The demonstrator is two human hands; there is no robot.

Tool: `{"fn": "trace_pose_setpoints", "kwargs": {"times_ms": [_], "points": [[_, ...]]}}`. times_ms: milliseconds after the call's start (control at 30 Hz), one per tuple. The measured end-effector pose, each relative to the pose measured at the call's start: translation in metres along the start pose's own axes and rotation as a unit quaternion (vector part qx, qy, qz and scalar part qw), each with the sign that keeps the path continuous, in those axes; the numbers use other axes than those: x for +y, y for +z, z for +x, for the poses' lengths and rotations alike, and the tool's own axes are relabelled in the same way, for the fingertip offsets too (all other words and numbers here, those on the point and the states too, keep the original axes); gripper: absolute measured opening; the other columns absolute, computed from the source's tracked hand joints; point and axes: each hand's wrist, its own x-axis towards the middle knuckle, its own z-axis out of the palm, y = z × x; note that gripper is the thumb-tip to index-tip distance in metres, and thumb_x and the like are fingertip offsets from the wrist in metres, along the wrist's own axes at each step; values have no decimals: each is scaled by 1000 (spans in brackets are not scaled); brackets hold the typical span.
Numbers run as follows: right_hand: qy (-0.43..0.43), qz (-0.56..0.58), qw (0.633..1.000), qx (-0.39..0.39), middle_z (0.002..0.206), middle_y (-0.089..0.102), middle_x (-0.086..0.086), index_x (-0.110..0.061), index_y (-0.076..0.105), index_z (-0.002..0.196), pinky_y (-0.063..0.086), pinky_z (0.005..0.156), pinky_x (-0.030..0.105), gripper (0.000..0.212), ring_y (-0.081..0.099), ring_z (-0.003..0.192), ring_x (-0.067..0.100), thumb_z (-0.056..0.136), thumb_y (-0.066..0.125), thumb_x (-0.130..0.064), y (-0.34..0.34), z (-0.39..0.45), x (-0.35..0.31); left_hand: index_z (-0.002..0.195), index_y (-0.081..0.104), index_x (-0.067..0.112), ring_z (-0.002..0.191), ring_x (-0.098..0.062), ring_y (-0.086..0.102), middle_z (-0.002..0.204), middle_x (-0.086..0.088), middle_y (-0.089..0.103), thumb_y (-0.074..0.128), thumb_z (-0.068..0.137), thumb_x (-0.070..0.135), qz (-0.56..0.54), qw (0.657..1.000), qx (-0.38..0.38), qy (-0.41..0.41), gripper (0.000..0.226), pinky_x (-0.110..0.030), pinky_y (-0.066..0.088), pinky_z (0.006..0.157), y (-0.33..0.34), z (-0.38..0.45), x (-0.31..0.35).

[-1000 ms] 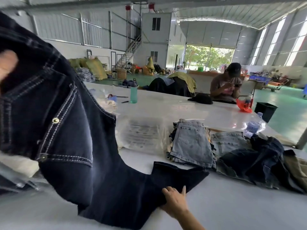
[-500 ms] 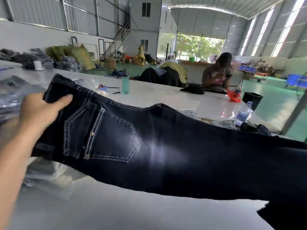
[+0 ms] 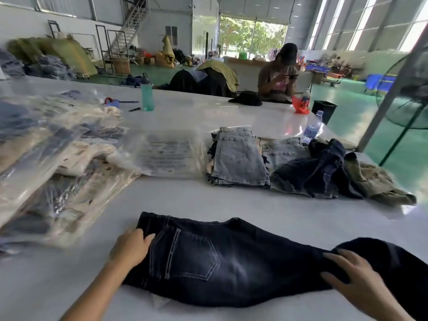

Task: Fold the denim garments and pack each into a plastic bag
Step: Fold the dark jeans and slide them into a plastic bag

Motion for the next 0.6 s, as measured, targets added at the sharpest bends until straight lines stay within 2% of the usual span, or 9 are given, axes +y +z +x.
{"fn": "trace_pose_setpoints", "kwargs": {"times_ms": [67, 133, 200, 233, 333, 467, 533, 567, 600], "points": [[-65, -78, 988, -119, 155, 25, 6, -43, 34, 142, 22, 109, 59, 85, 25, 143, 27, 68, 64, -72, 19, -5, -39, 68, 48, 12, 73, -23, 52, 77, -5, 55, 28, 97, 56, -33, 999, 24, 8, 56, -36, 50, 73, -2, -9, 8], [-153, -157, 966, -138, 137, 51, 15, -38, 61, 125, 33, 87, 77, 96, 52, 125, 36, 37, 81, -70, 33, -1, -54, 61, 46, 11, 67, -23, 55, 68, -6, 55, 22, 92, 64, -66, 997, 25, 5, 66, -32, 47, 64, -5, -15, 19], [-176, -195, 960, -99, 107, 71, 5, -35, 77, 90, 36, 75, 77, 80, 67, 104, 27, 17, 85, -66, 31, 7, -65, 57, 45, 12, 53, -19, 56, 53, -2, 53, 25, 86, 73, -94, 995, -9, -13, 70, -28, 44, 55, -10, -19, 28], [-186, -197, 956, -108, 103, 71, -3, -38, 76, 86, 30, 81, 78, 69, 66, 107, 19, 23, 86, -64, 28, 10, -68, 59, 47, 12, 47, -16, 58, 49, 0, 54, 31, 83, 76, -82, 996, -40, -20, 70, -25, 44, 52, -13, -21, 30], [-165, -136, 967, -141, 107, 59, -21, -38, 66, 108, -14, 103, 68, 56, 46, 119, 0, 63, 65, -72, 34, 18, -56, 80, 53, 14, 42, -10, 60, 62, 2, 65, 56, 77, 68, -27, 987, -153, -32, 55, -17, 41, 45, -9, -28, 21], [-186, -69, 973, -119, 87, 55, -19, -37, 65, 97, -27, 106, 54, 53, 48, 94, -8, 70, 45, -78, 36, 5, -28, 76, 52, 14, 53, -13, 63, 60, 2, 67, 78, 69, 46, -78, 965, -248, 16, 42, -19, 46, 50, 1, -36, -6], [-207, -64, 974, -60, 74, 52, -20, -39, 67, 83, -8, 107, 68, 33, 52, 79, -9, 76, 51, -66, 34, -4, -25, 85, 51, 20, 60, -8, 60, 65, 3, 64, 86, 56, 43, -82, 974, -204, 58, 51, -20, 44, 54, 2, -43, -18], [-221, -61, 973, -18, 67, 51, -21, -40, 67, 73, 15, 100, 75, 22, 52, 69, -10, 75, 57, -59, 33, -9, -27, 97, 49, 26, 63, -4, 58, 69, 4, 63, 85, 53, 46, -53, 982, -160, 79, 60, -18, 42, 55, 4, -48, -22], [-237, -54, 970, 26, 64, 50, -22, -41, 66, 66, 32, 92, 72, 14, 52, 63, -11, 73, 61, -52, 32, -12, -29, 111, 45, 32, 68, -1, 56, 75, 7, 61, 83, 55, 49, -11, 989, -101, 103, 69, -16, 41, 57, 6, -50, -27]]}}
